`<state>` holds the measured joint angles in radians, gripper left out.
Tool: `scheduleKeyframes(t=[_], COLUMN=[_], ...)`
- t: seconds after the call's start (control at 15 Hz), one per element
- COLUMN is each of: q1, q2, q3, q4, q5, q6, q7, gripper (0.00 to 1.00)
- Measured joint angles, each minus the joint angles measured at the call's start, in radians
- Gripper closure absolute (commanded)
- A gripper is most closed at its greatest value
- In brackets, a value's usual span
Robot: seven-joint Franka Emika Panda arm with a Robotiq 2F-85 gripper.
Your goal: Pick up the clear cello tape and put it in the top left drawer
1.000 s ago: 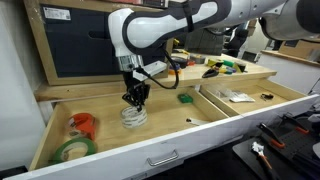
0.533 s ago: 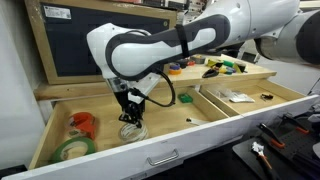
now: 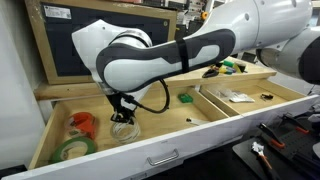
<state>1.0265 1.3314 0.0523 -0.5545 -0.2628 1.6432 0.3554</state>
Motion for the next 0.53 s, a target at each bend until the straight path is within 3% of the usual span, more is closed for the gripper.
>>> scheduleKeyframes(t=[0.33,0.53], q1=[-0.007,-0.001], q2=[0.036,0.071], q3=[0.002,-0.002], q4=[0.008,0.07], q5=[0.001,0.021], q6=[0.013,0.013], q7=[0.0,-0.018], gripper=[0.96,0.96])
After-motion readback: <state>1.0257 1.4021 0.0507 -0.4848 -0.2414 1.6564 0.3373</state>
